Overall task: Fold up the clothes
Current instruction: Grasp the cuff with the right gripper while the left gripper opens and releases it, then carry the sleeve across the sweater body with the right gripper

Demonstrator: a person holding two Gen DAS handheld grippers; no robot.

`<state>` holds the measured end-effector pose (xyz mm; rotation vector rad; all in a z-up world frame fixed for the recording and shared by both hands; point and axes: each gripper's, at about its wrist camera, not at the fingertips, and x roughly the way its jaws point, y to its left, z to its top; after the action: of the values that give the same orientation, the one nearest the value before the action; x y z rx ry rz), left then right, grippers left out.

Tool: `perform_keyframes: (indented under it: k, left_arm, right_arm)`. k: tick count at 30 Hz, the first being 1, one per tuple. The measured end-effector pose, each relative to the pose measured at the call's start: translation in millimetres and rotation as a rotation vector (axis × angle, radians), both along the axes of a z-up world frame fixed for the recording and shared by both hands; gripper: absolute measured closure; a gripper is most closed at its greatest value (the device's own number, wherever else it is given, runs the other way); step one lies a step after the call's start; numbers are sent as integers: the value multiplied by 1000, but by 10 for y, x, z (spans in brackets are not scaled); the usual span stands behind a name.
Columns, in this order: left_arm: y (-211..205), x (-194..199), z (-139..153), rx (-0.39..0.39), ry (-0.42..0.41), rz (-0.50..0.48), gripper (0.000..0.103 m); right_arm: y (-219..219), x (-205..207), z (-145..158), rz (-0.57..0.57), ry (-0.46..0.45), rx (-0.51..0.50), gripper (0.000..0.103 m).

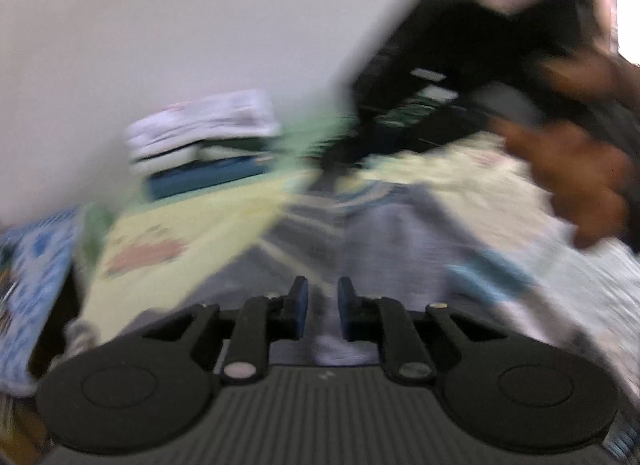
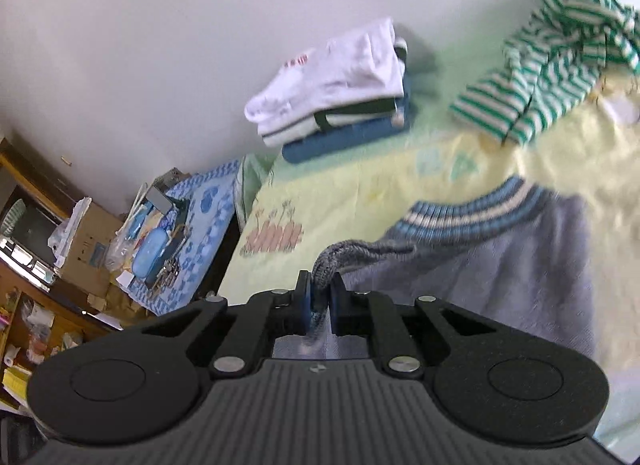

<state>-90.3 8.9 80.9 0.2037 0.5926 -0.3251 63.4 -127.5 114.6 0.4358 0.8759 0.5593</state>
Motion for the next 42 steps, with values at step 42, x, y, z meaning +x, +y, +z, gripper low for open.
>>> perform_keyframes:
  k: [42]
  left_arm:
    - [-605, 528, -642, 257, -88, -351, 84]
  right_arm:
    - [-935, -1980, 551, -442, -249, -181, 94]
